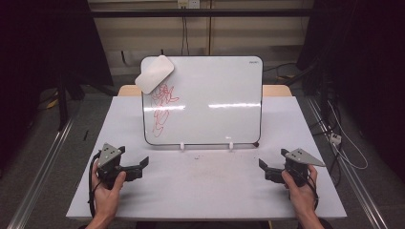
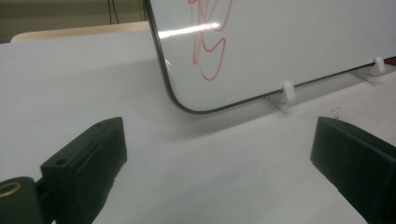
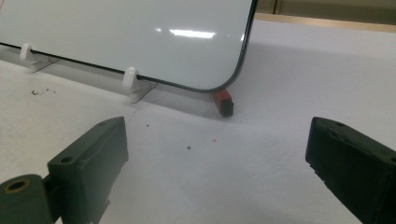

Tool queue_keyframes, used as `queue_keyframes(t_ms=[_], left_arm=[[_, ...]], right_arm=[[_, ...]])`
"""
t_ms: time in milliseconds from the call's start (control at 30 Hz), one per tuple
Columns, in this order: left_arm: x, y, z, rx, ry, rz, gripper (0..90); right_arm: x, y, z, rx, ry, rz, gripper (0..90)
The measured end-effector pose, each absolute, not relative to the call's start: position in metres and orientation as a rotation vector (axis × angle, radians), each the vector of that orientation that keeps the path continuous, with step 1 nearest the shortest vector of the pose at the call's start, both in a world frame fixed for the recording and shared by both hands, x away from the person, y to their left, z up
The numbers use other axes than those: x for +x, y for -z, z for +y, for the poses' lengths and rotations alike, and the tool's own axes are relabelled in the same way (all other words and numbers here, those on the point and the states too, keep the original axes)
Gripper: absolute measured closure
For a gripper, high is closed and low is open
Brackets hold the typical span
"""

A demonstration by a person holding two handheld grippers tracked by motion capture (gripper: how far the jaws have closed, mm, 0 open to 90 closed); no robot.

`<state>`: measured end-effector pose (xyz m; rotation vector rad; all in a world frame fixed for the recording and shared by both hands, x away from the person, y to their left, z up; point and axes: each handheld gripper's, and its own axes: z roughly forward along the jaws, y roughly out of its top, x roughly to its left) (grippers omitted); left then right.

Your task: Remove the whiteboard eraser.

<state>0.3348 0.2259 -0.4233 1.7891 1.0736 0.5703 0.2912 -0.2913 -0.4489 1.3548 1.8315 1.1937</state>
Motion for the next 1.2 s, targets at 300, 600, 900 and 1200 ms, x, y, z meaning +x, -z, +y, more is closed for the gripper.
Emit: queue_keyframes(t_ms=[300, 600, 900, 1200], left_arm=[[0.34, 0.42, 0.219, 1.829, -0.575, 1.056, 7.0], [0.352, 0.408, 0.213, 1.851, -0.554, 1.016, 8.1], [0.363, 0.388, 0.207, 1.881, -0.552, 0.957, 6.2], [0.388, 0.357, 0.197, 1.879, -0.583, 0.872, 4.4]], right_arm=[[0.29, 0.449, -0.292, 1.355, -1.202, 1.836, 5.5], [0.292, 0.45, -0.291, 1.356, -1.194, 1.84, 5.3], [0.293, 0.45, -0.289, 1.352, -1.188, 1.851, 5.3], [0.294, 0.449, -0.284, 1.339, -1.187, 1.866, 5.5]])
